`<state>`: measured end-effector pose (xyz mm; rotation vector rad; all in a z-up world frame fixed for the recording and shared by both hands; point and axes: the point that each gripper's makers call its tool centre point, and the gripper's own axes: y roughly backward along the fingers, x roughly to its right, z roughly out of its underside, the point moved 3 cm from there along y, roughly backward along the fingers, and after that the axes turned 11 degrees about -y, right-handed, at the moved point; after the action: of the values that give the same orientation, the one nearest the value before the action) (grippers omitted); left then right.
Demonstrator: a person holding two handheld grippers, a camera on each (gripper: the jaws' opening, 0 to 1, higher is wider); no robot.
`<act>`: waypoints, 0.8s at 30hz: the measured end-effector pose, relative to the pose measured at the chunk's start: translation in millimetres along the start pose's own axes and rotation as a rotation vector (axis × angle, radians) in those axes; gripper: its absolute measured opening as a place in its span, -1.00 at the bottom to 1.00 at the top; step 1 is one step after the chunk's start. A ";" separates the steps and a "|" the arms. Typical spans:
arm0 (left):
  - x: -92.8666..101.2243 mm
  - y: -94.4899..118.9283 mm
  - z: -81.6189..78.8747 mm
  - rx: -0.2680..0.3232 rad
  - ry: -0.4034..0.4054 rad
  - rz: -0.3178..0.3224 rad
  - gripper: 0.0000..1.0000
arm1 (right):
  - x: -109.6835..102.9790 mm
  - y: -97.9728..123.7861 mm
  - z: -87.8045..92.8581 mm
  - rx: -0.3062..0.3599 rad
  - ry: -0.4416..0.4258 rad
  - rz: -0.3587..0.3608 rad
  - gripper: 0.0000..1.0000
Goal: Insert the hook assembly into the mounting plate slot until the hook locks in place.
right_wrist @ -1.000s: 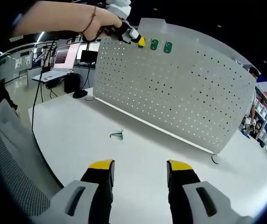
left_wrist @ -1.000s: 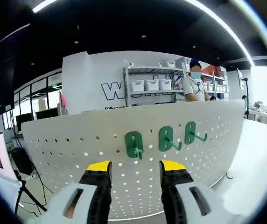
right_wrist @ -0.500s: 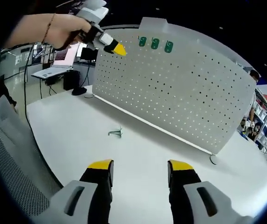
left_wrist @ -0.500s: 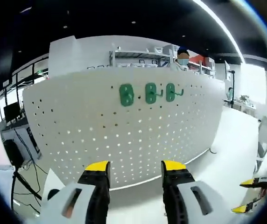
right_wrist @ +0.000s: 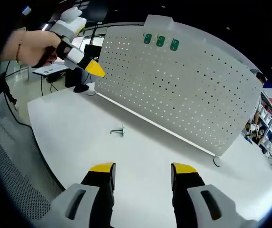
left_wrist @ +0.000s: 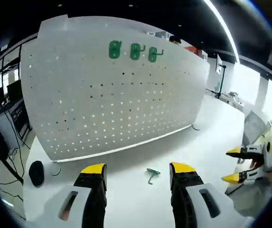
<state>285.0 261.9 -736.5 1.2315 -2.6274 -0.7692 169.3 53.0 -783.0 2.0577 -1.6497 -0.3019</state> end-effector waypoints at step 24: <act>43.3 -2.1 29.6 -0.037 -0.196 0.258 0.05 | -7.0 -0.5 2.8 -0.025 0.012 -0.024 -0.13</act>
<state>248.2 239.8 -766.8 0.8216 -2.8351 -0.9260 166.7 59.1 -786.5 2.0587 -1.6069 -0.3154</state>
